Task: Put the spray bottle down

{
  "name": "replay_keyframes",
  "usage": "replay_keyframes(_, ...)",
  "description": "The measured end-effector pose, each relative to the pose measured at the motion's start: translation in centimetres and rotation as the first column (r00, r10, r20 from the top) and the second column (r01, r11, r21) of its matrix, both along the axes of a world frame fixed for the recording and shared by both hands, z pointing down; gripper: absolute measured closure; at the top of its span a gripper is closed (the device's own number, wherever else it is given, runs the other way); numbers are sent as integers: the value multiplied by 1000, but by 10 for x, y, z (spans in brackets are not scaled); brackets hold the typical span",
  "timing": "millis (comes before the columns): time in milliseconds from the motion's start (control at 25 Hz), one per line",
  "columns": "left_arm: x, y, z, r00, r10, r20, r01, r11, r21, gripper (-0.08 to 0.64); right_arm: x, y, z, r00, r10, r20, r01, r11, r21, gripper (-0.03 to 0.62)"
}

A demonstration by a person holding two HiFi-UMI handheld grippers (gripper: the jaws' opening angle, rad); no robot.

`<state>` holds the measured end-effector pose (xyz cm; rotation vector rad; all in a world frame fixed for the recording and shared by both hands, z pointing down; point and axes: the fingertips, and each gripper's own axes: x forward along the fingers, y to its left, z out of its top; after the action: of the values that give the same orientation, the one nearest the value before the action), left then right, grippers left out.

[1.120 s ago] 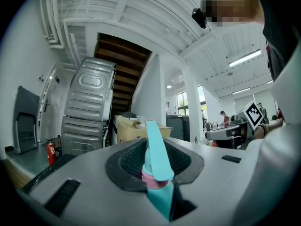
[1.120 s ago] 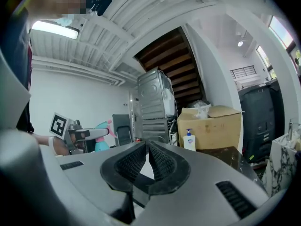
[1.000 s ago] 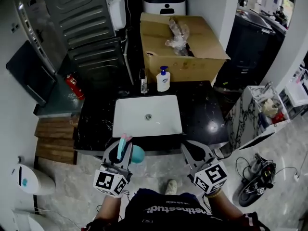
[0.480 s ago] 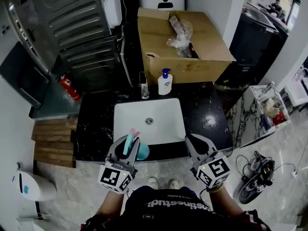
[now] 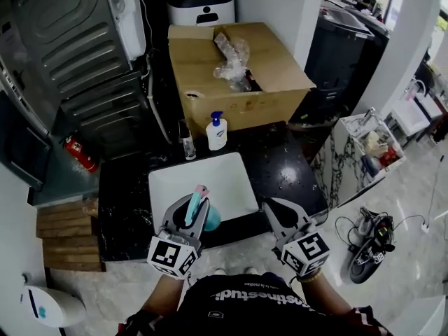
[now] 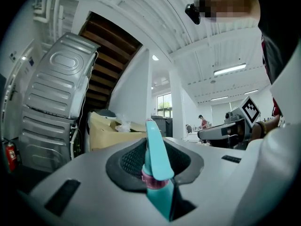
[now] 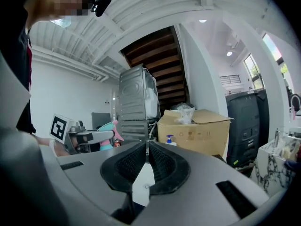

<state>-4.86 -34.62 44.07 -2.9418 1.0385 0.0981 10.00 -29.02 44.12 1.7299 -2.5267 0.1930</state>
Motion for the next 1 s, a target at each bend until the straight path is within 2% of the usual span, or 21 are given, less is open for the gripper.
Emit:
replay_keyframes(280, 63, 0, 2, 988, 156, 0, -156, 988, -10, 460, 41, 21, -6, 991, 132, -9, -133, 991, -5, 540)
replay_keyframes(520, 122, 16, 12, 960, 279, 4, -279, 960, -27, 460, 84, 53, -5, 964, 267, -2, -267, 964, 8, 540)
replay_keyframes(720, 174, 18, 42, 936, 353, -1, -352, 932, -85, 460, 110, 83, -3, 937, 350, -1, -350, 937, 3, 540)
replay_keyframes(1000, 235, 25, 74, 914, 405, 25, -402, 911, -92, 460, 138, 117, 3, 905, 426, -3, -426, 905, -6, 540)
